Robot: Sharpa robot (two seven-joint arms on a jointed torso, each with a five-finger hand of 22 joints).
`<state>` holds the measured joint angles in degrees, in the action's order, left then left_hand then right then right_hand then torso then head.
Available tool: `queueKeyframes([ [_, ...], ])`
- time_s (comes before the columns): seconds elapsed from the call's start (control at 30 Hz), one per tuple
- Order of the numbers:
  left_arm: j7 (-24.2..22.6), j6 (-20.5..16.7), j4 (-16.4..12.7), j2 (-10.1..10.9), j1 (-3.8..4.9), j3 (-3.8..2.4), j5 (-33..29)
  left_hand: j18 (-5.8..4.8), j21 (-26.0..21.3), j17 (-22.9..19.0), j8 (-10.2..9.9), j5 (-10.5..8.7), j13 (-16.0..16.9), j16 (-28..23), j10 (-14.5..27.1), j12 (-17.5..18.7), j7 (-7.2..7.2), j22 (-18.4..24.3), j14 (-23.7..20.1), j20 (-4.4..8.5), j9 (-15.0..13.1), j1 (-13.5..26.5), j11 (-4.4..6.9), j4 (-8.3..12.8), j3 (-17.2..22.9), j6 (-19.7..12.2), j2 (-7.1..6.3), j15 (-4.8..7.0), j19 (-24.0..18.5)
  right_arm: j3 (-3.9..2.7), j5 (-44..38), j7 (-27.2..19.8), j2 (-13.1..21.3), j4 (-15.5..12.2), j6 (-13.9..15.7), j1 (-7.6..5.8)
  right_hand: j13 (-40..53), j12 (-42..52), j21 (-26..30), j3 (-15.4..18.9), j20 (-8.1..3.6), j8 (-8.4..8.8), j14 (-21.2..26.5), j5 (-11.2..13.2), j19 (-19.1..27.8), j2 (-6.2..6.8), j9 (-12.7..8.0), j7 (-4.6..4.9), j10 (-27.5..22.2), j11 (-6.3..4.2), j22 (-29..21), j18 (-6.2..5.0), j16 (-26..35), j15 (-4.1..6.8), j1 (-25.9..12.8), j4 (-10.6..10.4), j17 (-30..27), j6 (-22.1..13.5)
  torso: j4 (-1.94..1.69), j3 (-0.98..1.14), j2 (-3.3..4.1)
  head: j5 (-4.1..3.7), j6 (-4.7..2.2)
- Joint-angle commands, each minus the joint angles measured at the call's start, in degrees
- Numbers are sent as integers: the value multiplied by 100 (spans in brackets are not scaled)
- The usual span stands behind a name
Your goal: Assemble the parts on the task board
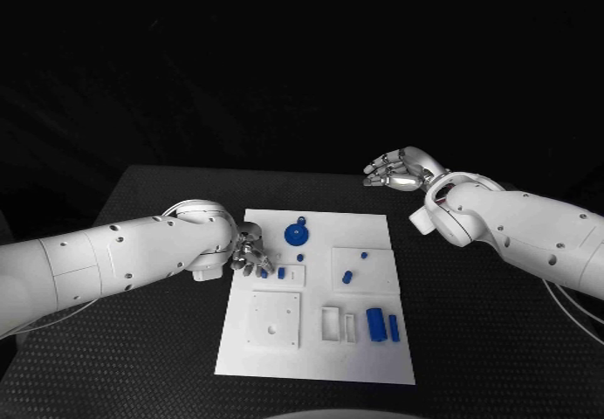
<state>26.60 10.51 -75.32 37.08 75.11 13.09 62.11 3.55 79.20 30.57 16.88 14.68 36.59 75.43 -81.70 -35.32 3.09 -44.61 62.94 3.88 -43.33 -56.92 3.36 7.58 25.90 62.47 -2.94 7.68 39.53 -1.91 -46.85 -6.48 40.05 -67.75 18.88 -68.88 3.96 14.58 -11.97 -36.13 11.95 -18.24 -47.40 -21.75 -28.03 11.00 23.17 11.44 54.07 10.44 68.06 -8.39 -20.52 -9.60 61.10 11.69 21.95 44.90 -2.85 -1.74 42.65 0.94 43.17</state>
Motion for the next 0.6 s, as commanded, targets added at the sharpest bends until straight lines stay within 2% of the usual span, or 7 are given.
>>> queueKeyframes([
  [0.03,61,-69,12,5,-58,38,-63,-39,-30,-13,-149,-157,-8,-39,46,34,18,16,2,952,60,206,-30,325,499,-104,-172,88,39,-1,8,-61,-2,-4,-53,3,-4,-23,20,30,-11,-36,-9,-24,-15,-13,-9,63,54,-4,5,89,21,-35,-34,1,-7,-36,-1,-3,0,-11,-6],
  [0.1,86,-104,19,14,-58,37,-68,-36,-48,-15,-173,-241,0,-44,54,29,22,27,-1,956,99,501,-34,27,445,-109,-212,91,34,-1,8,-60,-3,-1,-50,3,-4,-24,21,30,-11,-36,-9,-24,-16,-12,-9,63,55,-3,6,89,21,-35,-35,1,-8,-37,0,-8,2,-17,-3],
  [0.2,101,-94,25,18,-58,36,-82,-24,-61,-10,-196,-318,14,-38,67,15,23,33,-8,967,133,825,-33,-285,396,-130,-237,98,22,-1,8,-61,-8,2,-52,5,-4,-27,25,30,-12,-36,-8,-24,-14,-8,-10,63,55,-3,8,89,21,-37,-30,6,-9,-38,-4,-11,2,-22,-9],
  [0.47,128,-154,-1,62,-58,32,-126,3,-48,2,-193,-344,40,-23,95,-12,17,18,-23,990,159,1014,-27,-504,401,-132,-304,109,3,-1,8,-60,-16,7,-53,14,-4,-29,32,30,-12,-36,-5,-25,-13,-7,-11,63,59,0,12,90,23,-40,-26,11,-12,-38,-4,-17,2,-37,-10],
  [0.6,136,-202,-7,88,-57,28,-187,11,-38,7,-185,-349,50,-12,94,-27,11,13,-17,997,161,1054,-21,-565,408,-125,-336,115,10,-1,8,-61,-21,5,-53,15,-3,-30,35,31,-12,-36,-5,-25,-13,-6,-12,63,60,1,13,91,23,-41,-26,11,-13,-39,-8,-10,-1,-35,-14],
])
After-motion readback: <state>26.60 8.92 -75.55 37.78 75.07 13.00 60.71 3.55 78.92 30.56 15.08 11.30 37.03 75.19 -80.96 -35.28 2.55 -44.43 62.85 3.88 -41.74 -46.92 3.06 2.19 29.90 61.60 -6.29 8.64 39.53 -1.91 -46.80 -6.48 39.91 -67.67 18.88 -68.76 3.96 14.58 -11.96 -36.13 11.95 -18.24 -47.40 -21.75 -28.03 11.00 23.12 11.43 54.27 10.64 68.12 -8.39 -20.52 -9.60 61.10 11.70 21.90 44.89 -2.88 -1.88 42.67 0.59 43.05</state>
